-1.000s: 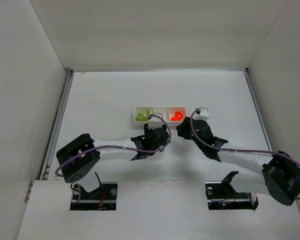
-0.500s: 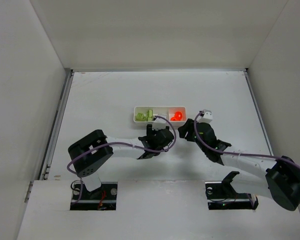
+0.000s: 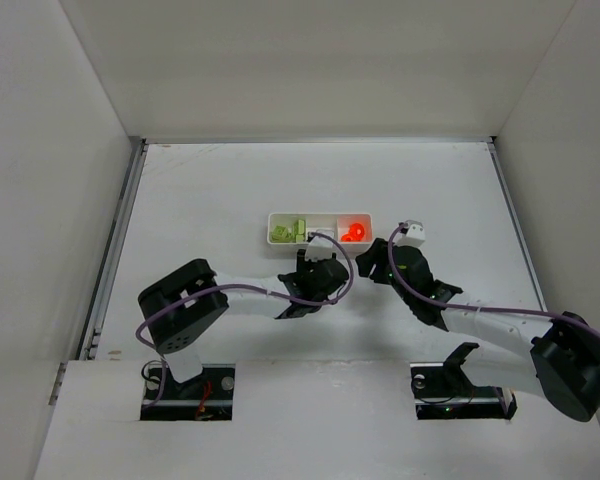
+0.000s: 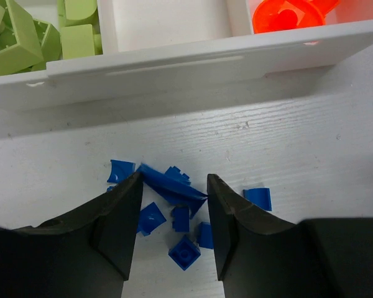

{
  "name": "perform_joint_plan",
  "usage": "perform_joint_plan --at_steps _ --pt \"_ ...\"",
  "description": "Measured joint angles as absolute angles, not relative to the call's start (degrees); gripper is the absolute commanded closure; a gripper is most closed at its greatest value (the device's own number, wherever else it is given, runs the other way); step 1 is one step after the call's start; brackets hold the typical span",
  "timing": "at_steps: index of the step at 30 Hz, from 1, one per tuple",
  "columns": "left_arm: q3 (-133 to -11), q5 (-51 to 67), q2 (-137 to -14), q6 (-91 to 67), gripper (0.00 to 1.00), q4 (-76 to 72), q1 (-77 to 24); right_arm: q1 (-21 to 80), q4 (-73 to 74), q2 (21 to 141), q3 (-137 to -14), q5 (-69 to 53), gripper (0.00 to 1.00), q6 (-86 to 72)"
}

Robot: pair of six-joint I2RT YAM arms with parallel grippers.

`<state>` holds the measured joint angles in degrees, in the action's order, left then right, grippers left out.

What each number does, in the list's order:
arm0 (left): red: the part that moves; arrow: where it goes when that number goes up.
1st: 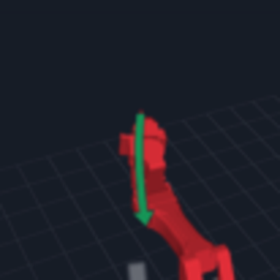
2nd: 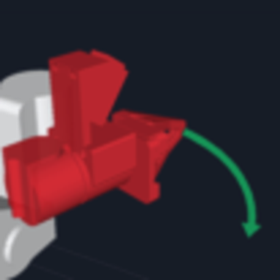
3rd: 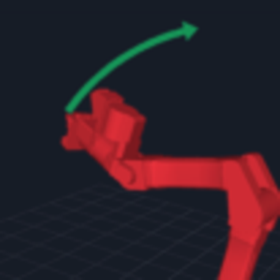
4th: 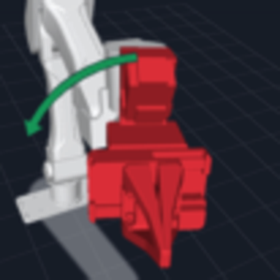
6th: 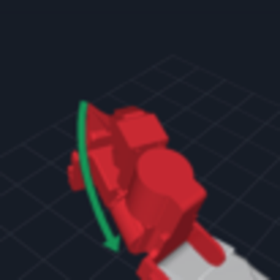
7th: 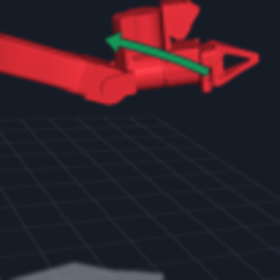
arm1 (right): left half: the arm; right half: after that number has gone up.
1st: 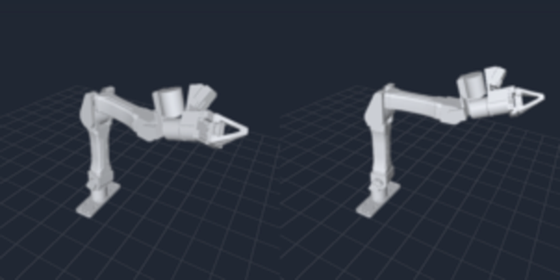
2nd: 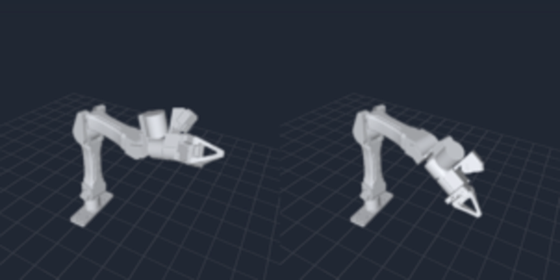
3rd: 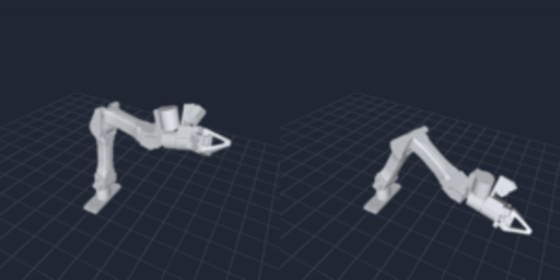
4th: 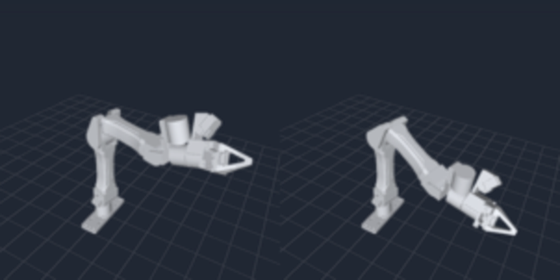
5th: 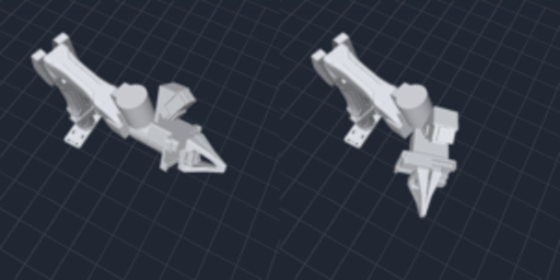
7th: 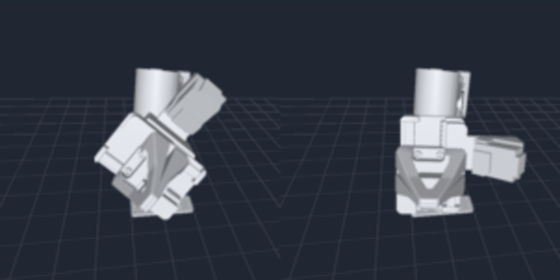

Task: Sort the legos into containers by color

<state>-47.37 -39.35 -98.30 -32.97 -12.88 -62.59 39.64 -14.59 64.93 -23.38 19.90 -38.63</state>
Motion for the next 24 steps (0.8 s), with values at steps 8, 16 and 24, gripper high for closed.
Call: perform_joint_plan --at_steps 8,16,24 --pt "-47.37 -39.0 -89.01 -32.6 0.68 -12.67 -62.43 39.44 -14.61 64.9 -22.55 19.86 0.36 -38.65" --pt "-49.23 -36.18 -85.14 -32.16 0.66 -12.56 -59.44 39.44 -14.63 65.21 -22.55 19.84 0.36 -38.63" --pt "-49.93 -37.5 -90.85 -36.05 0.64 -7.49 -59.88 39.44 -14.66 65.3 -22.55 19.53 0.36 -38.61"
